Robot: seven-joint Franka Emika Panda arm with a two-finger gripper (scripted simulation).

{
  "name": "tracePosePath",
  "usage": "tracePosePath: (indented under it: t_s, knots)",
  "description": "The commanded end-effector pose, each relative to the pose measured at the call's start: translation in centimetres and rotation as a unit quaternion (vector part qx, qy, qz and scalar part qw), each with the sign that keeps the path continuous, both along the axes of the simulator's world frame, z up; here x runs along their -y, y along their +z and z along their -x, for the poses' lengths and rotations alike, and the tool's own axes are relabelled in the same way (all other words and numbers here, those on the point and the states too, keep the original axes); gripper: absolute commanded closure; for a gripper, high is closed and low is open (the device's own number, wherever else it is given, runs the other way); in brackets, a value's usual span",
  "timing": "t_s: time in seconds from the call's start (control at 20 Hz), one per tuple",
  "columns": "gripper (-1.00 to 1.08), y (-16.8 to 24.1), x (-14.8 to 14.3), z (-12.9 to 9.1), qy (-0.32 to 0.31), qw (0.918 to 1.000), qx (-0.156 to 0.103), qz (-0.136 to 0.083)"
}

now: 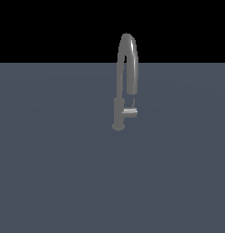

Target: Turn on the faucet by rotating a designated handle.

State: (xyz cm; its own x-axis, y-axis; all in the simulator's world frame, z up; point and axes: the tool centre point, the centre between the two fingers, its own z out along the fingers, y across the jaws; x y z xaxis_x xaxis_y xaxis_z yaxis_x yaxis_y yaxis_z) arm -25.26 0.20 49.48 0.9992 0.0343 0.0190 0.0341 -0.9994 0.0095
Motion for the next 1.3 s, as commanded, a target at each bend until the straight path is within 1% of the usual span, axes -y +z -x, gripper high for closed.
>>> tracePosePath:
  t_s: [0.0,0.3,0.6,0.95,1.25]
  knots:
    - [1.08,0.0,0.0,0.0,0.000,1.0000,0.000,0.000]
    - [1.08,0.0,0.0,-0.5,-0.005,1.0000,-0.005,-0.005]
    - [1.08,-0.1,-0.1,-2.0,-0.020,0.9994,-0.022,-0.019]
    - [1.08,-0.5,0.0,-5.1,-0.052,0.9959,-0.056,-0.049]
    - [1.08,-1.1,0.2,-8.6,-0.087,0.9884,-0.094,-0.083]
